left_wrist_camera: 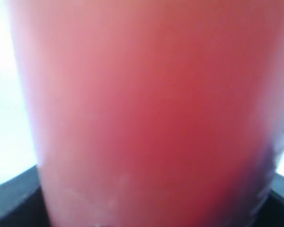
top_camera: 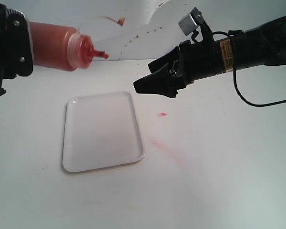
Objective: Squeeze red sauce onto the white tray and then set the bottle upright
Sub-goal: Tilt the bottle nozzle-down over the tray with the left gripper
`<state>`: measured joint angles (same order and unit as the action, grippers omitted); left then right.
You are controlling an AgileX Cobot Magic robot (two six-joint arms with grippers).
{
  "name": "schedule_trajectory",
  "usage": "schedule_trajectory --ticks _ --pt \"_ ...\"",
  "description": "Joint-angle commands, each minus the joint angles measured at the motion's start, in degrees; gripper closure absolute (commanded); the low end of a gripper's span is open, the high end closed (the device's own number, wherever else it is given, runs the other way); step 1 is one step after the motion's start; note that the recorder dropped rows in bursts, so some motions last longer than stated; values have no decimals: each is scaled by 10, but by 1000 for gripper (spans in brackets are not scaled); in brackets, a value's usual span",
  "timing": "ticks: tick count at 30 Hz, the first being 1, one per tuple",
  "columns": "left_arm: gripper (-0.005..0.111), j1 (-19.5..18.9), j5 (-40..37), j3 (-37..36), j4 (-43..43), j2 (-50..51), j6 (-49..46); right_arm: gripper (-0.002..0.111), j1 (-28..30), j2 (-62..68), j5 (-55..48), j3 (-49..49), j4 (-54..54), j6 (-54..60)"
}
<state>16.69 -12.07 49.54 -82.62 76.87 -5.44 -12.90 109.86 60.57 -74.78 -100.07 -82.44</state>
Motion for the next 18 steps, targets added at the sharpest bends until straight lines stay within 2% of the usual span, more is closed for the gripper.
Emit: schedule_trajectory --ticks 1,5,9,18 --pt "107 33 -38 7 -80 -8 -53 3 4 -3 17 4 1 2" --pt "107 49 -56 7 -173 -8 -53 3 4 -3 17 4 1 2" --pt "107 62 -82 8 -173 -8 -106 3 3 -3 17 4 1 2" --pt "107 62 -84 8 -173 -8 -244 3 3 -3 42 4 27 2"
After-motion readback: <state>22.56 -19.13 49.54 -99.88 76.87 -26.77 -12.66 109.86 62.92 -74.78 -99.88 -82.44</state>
